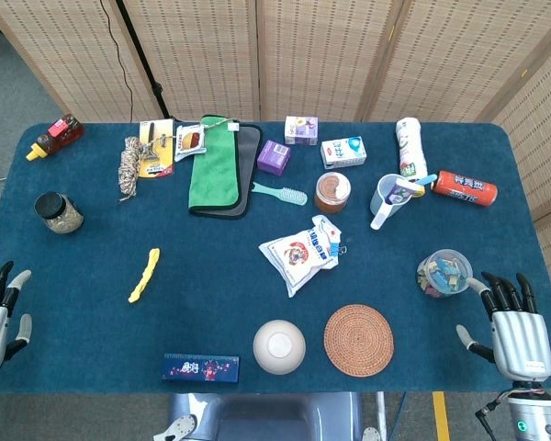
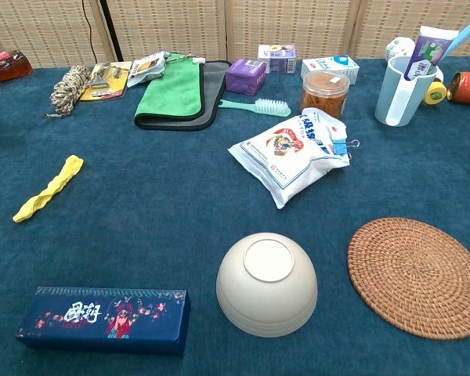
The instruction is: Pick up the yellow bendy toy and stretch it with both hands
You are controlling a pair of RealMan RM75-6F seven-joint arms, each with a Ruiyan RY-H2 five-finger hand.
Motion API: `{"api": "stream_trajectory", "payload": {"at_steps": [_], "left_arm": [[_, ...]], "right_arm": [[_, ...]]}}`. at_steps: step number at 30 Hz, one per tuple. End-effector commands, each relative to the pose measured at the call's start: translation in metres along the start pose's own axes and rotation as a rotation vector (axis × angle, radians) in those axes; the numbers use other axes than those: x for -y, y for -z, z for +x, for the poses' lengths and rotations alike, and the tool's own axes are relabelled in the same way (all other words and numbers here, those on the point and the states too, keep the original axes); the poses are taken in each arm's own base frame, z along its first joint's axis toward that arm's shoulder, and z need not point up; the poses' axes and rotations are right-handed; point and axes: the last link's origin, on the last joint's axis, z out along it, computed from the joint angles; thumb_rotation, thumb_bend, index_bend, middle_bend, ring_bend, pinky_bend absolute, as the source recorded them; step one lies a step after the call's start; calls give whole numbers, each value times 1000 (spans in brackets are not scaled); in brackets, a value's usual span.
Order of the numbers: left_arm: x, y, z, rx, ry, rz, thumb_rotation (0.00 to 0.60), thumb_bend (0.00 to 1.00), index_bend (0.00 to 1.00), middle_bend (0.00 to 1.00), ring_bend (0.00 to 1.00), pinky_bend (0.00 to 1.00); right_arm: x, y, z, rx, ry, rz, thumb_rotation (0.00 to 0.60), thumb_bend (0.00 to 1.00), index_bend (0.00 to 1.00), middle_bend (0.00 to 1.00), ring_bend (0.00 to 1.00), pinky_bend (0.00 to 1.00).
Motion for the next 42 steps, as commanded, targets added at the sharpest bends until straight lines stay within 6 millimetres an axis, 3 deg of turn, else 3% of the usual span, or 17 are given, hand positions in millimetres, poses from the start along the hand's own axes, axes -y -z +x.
{"api": "stream_trajectory", "payload": {"at_steps": [1,23,32,42], "left_arm": [[0,0,-1,5,1,-1,600,503,146,17,24,75],[-1,-6,-1,20,-6,-10,600,498,194,18,32,75],[-5,-14,4,35,-25,-38,600,331,347,46,55,75],[-17,-29,-4,98,-77,-77,599,290,368,49,59,75]], "right_arm": [[0,0,-1,6,4,0,600,278,218,156,162,23],[0,1,1,-1,5,-6,600,278,218,156,162,23],[1,3,4,-18,-3,-7,600,277,218,156,162,23],[5,5,8,-22,0,-1,600,278,220,156,162,23]]}}
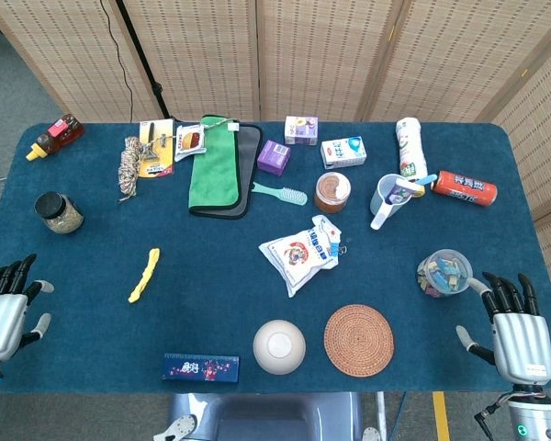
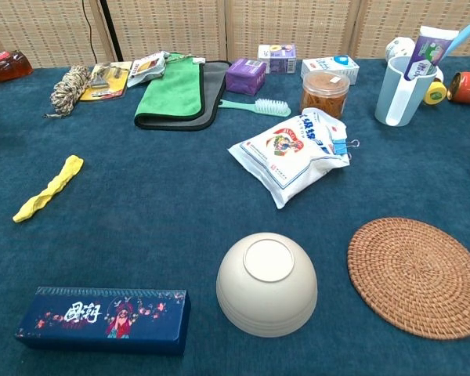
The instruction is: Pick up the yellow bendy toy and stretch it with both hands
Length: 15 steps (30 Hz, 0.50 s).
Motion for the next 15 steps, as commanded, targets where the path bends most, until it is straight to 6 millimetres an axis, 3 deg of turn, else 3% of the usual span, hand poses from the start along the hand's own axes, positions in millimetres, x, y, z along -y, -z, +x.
{"api": "stream_trajectory", "payload": {"at_steps": [1,5,15], "left_arm": [[-7,-7,-4,22,-11,-16,592,262,345,49,59,75],[-16,-12,-10,50,3,-42,551,184,301,49,59,75],[-39,-39,-31,67,-59,-63,543,180,358,66,74,75]], "right_arm": [[0,2,2,-3,4,-4,600,278,220,156,162,23],[-3,6,4,-3,10,-18,600,277,221,156,162,23],[-1,9,5,2,26,-31,600,278,224,156,162,23]]}}
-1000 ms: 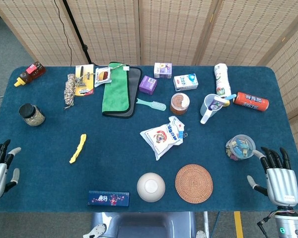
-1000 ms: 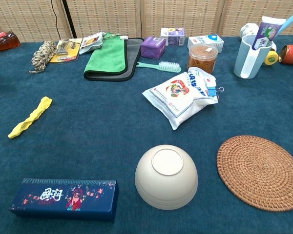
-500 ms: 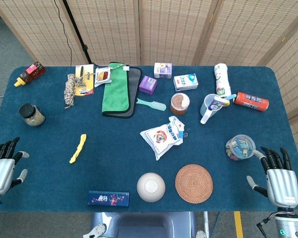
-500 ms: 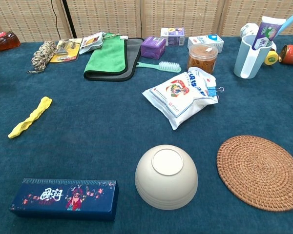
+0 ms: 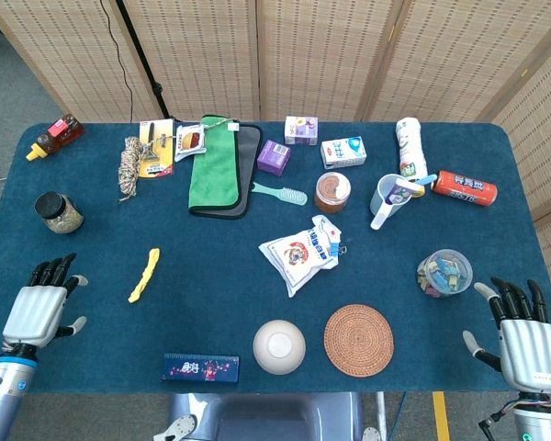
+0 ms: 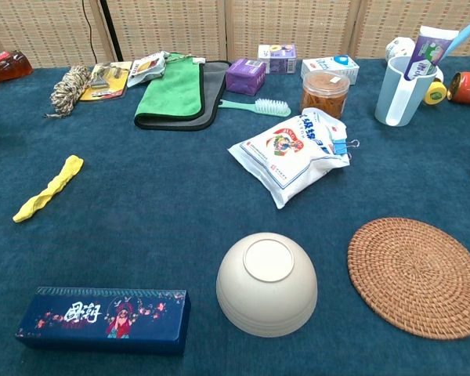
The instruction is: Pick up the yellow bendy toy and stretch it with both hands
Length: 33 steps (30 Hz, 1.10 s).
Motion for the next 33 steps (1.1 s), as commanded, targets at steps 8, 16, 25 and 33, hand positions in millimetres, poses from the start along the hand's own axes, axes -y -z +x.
{"api": "stream_trajectory", "payload": {"at_steps": [8,16,25,33], "left_arm": [[-33,-27,-18,25,-10,6,547,183,373,69,78,75],[-48,-38,-30,61,-20,8,547,184,396,70,80,75],[-55,-49,-41,87,1,42,545,201,402,74,84,75],[-64,-55,-43,100,12,39,545,278,406,74,84,75]], "right_arm": [[3,-3,-1,7,7,3,600,278,224,156,162,23],[0,0,-1,7,9,-10,600,278,227,156,162,23],[-1,1,-1,11,8,-12,600,278,231,156,162,23],[-2,3,1,8,9,-18,600,277,232,156,162,23]]}}
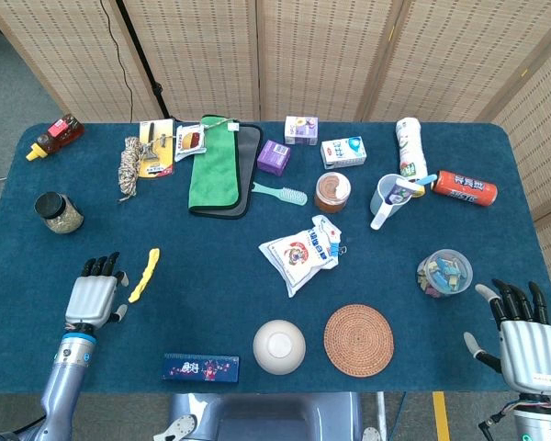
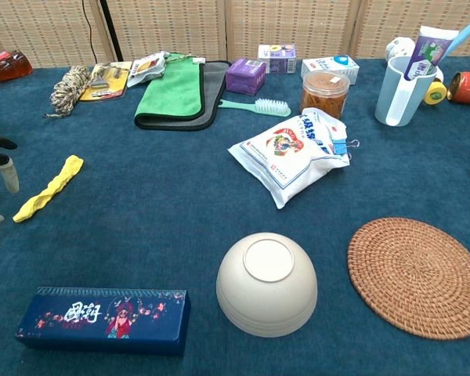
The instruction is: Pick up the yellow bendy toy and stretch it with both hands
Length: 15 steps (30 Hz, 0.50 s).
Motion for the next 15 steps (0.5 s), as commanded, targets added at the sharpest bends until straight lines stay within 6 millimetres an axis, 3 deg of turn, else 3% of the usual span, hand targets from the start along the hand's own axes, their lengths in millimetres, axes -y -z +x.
{"api": "stream_trajectory", "payload": {"at_steps": [1,9,15], "left_arm": [[-3,-2,-1,8,1,-1,545,278,405,74,84,75],[-15,-10,-8,42,23,4,543,279,408,74,84,75],[-19,-11,-9,36,53,35,544,366,417,76,87,75]], "right_arm": [[-1,1,0,1,0,-4,600,277,232,156,162,23],[-2,3,1,3,4,-9,600,278,232,156,162,23],[-2,3,2,5,3,-12,600,278,232,156,161,23]]}}
